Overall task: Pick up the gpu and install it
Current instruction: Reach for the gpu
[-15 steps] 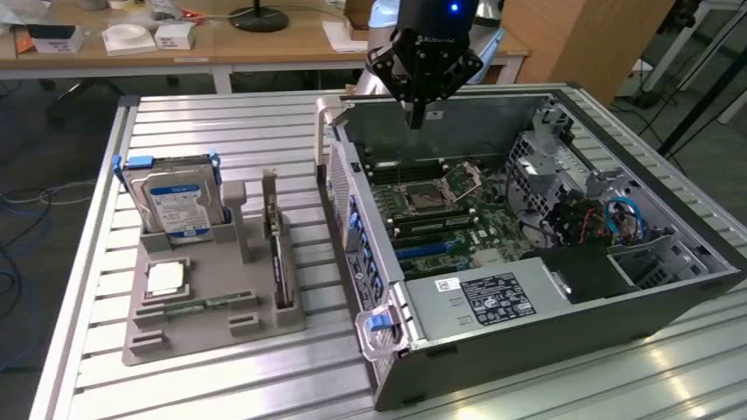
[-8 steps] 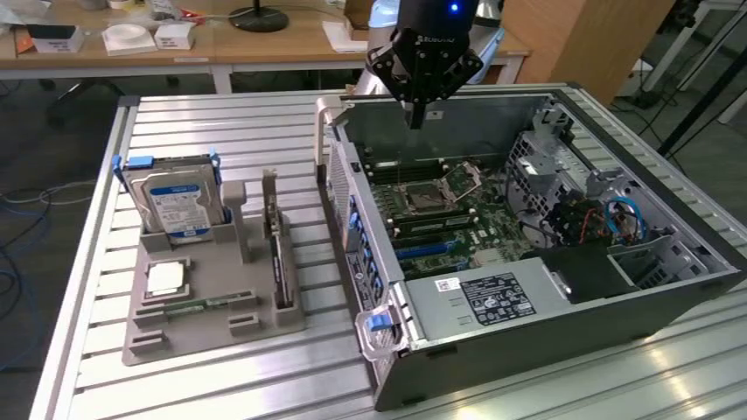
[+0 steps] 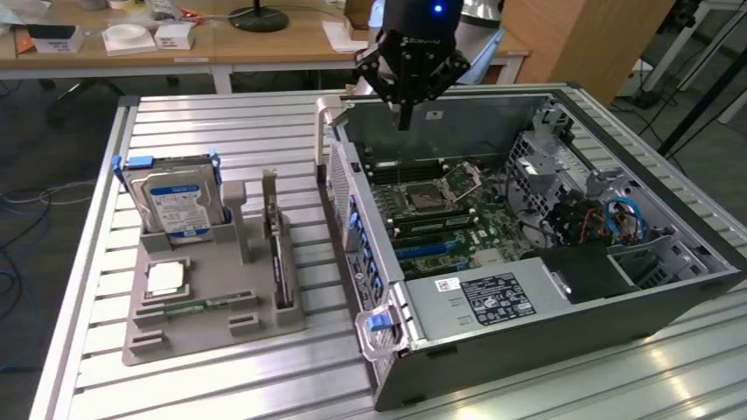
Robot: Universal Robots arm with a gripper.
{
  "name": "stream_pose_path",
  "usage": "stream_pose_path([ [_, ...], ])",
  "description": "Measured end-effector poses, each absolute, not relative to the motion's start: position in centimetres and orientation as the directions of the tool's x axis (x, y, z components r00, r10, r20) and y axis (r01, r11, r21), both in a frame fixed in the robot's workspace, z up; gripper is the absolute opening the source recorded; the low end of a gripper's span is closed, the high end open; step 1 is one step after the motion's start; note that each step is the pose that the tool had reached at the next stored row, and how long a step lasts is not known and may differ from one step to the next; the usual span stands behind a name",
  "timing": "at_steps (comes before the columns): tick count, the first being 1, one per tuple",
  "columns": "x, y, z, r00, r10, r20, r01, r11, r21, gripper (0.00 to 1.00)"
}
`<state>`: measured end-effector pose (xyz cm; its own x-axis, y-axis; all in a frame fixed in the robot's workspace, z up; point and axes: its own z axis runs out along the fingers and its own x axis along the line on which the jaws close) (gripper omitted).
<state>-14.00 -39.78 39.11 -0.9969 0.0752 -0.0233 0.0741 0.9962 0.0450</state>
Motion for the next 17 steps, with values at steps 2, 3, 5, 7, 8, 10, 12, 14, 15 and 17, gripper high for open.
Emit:
stream_pose_path([
  [2, -14.9, -39.8, 39.0, -0.997, 0.075, -0.023, 0.074, 0.996, 0.045, 0.11],
  [3, -15.4, -39.7, 38.9, -0.997, 0.075, -0.023, 0.074, 0.996, 0.045, 0.11],
  [5, -16.3, -39.7, 38.8, -0.997, 0.075, -0.023, 0.074, 0.996, 0.045, 0.11],
  [7, -17.0, -39.6, 38.7, -0.997, 0.075, -0.022, 0.074, 0.996, 0.045, 0.11],
  [8, -17.4, -39.6, 38.6, -0.997, 0.075, -0.022, 0.074, 0.996, 0.045, 0.11],
  [10, -18.0, -39.6, 38.5, -0.997, 0.075, -0.021, 0.074, 0.996, 0.045, 0.11],
  [12, -18.6, -39.6, 38.5, -0.997, 0.075, -0.02, 0.074, 0.996, 0.045, 0.11],
  [14, -19.1, -39.6, 38.4, -0.997, 0.075, -0.02, 0.074, 0.996, 0.045, 0.11],
  [15, -19.6, -39.5, 38.3, -0.997, 0.075, -0.02, 0.074, 0.996, 0.045, 0.11],
  [17, -20.4, -39.4, 38.2, -0.997, 0.075, -0.02, 0.074, 0.996, 0.045, 0.11],
])
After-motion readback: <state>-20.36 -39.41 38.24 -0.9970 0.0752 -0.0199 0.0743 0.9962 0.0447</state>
